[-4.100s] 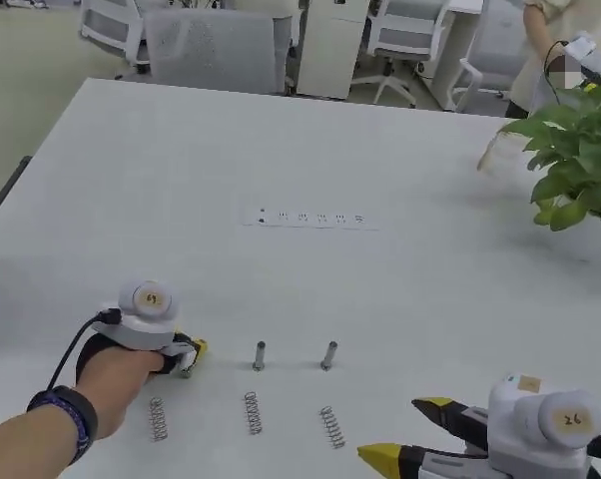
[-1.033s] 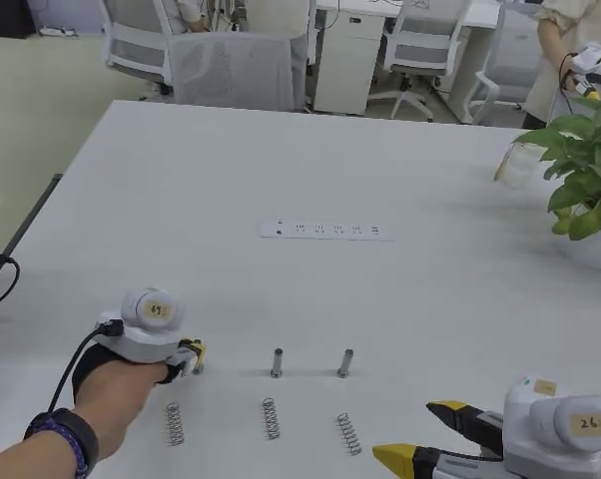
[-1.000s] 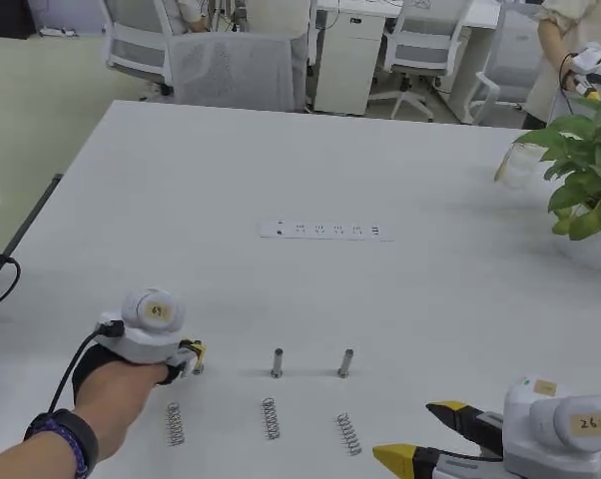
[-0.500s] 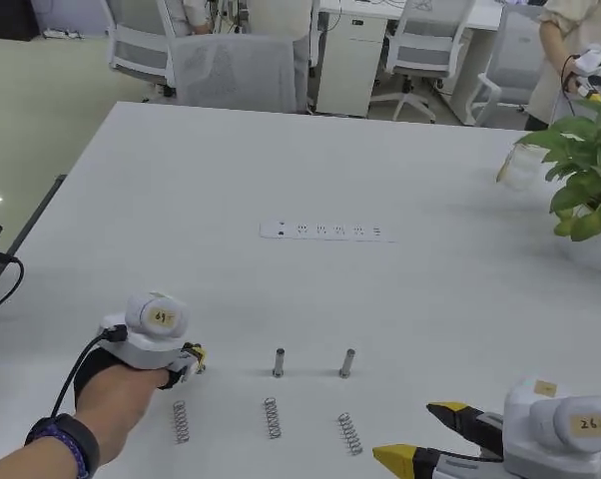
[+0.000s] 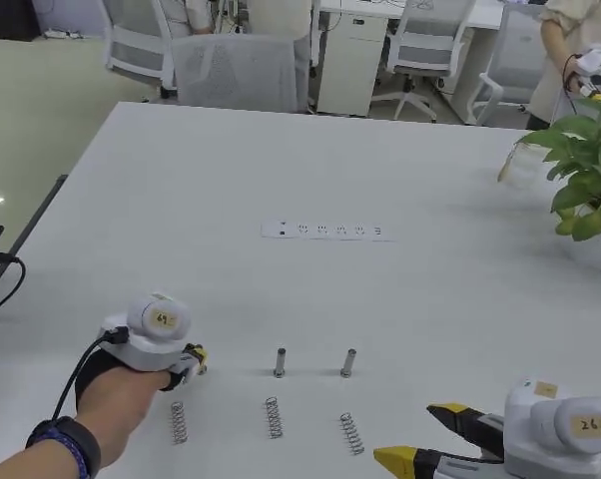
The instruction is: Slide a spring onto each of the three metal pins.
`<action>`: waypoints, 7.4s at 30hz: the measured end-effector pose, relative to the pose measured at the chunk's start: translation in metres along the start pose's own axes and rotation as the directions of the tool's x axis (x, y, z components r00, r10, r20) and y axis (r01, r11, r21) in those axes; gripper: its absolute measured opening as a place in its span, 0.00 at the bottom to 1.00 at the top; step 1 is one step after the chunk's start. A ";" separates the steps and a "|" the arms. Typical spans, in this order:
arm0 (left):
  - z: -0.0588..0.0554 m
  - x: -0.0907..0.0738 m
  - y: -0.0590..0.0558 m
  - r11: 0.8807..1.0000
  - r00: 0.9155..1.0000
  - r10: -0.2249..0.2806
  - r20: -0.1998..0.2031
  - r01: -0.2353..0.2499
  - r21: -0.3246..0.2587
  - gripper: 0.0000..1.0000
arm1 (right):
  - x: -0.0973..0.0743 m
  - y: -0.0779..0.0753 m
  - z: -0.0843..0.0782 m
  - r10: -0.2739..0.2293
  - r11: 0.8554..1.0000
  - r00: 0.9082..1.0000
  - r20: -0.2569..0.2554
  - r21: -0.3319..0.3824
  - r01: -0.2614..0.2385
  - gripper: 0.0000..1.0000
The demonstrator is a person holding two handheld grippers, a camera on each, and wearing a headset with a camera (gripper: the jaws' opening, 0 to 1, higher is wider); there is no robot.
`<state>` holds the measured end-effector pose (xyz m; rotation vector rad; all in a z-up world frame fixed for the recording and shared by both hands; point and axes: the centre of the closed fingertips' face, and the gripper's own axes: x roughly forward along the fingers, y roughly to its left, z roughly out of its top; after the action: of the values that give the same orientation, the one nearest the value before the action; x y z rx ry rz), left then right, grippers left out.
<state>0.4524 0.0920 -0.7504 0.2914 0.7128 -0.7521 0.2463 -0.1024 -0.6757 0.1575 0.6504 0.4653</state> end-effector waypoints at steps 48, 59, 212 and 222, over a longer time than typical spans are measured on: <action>-0.056 -0.043 0.012 0.996 0.999 0.021 -0.042 -0.024 -0.085 0.18 | 0.001 0.001 -0.017 0.008 1.000 1.000 -0.013 0.017 -0.008 0.67; -0.082 -0.064 0.016 0.987 0.998 0.040 -0.041 -0.046 -0.152 0.22 | 0.004 0.003 -0.025 0.025 1.000 0.999 -0.031 0.017 -0.024 0.67; -0.080 -0.032 -0.035 0.979 1.000 -0.011 0.006 0.012 -0.202 0.29 | 0.011 0.006 -0.023 0.052 0.999 0.997 -0.060 0.001 -0.052 0.67; -0.082 -0.030 -0.027 0.985 0.999 0.033 -0.020 -0.036 -0.170 0.18 | 0.015 0.009 -0.023 0.060 0.998 0.996 -0.061 -0.001 -0.060 0.67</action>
<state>0.3781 0.1276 -0.7900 0.1544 0.7811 -0.6518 0.2395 -0.0878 -0.6997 0.1609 0.7058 0.5308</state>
